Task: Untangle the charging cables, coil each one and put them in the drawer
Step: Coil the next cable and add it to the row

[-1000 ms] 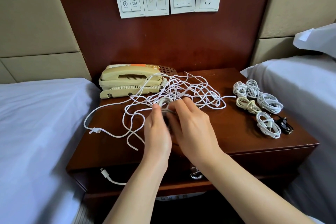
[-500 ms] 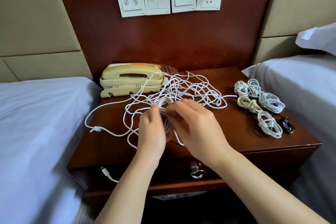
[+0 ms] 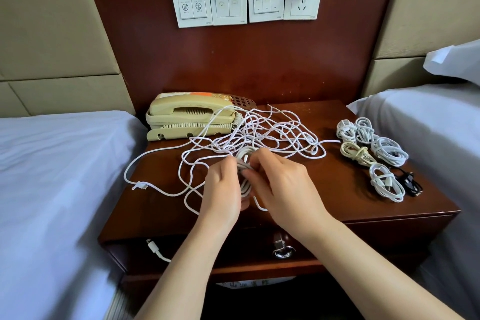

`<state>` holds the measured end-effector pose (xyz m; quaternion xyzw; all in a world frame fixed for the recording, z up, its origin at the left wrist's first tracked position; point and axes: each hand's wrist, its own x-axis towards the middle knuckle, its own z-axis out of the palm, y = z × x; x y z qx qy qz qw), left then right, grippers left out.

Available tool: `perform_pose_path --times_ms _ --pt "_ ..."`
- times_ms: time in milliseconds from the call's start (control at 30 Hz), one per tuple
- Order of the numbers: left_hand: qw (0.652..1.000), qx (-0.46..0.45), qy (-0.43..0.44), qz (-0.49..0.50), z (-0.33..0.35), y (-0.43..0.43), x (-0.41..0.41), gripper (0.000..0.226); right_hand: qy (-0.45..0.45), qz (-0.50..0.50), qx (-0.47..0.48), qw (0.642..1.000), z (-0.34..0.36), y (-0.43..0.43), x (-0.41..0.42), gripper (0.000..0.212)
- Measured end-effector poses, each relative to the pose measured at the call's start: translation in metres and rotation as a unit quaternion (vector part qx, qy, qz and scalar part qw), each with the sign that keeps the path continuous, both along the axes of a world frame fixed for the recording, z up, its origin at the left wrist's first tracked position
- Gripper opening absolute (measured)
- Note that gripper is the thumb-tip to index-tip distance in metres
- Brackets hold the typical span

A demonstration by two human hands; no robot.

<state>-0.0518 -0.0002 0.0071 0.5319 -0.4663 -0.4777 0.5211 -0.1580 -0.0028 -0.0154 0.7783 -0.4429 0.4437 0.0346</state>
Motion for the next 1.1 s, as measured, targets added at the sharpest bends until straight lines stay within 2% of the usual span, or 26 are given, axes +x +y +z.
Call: perform_pose_path --times_ms 133,267,367,567,700,767,900,967,1000,1067,1100 --pt "0.999 -0.006 0.044 -0.008 -0.001 0.002 -0.005 0.041 -0.020 -0.016 0.012 1.000 0.001 0.001 0.000 0.029" --pt "0.997 0.007 0.081 -0.008 -0.004 -0.001 -0.002 0.039 -0.029 0.061 0.073 0.995 0.007 0.003 -0.006 0.011" --pt "0.998 0.008 0.068 -0.004 -0.007 -0.004 0.002 0.038 -0.005 0.087 0.098 0.991 0.008 0.004 -0.011 0.008" --pt "0.999 -0.002 0.031 -0.013 -0.011 -0.006 -0.006 0.039 -0.020 0.045 0.075 0.996 0.004 0.004 -0.011 0.011" --pt "0.998 -0.008 0.056 -0.018 -0.011 -0.008 -0.017 0.040 -0.037 0.009 0.052 0.998 0.005 0.002 -0.015 0.017" --pt "0.998 -0.039 0.043 -0.022 -0.013 -0.009 -0.023 0.041 -0.051 0.008 0.053 0.997 0.009 0.000 -0.020 0.017" --pt "0.994 -0.110 0.001 -0.023 -0.014 -0.014 -0.031 0.049 -0.134 0.055 0.077 0.986 0.019 0.001 -0.031 0.009" --pt "0.994 -0.100 0.002 -0.044 -0.012 -0.015 -0.037 0.070 -0.165 0.054 0.075 0.982 0.019 0.000 -0.036 0.011" --pt "0.993 -0.103 0.002 -0.056 -0.012 -0.016 -0.039 0.067 -0.173 0.047 0.082 0.980 0.018 -0.002 -0.039 0.015" --pt "0.991 -0.113 0.000 -0.078 -0.011 -0.017 -0.045 0.037 -0.190 0.033 0.112 0.975 0.015 -0.008 -0.048 0.022" --pt "0.990 -0.111 0.001 -0.085 -0.012 -0.018 -0.047 0.029 -0.201 0.026 0.128 0.971 0.013 -0.010 -0.053 0.024"
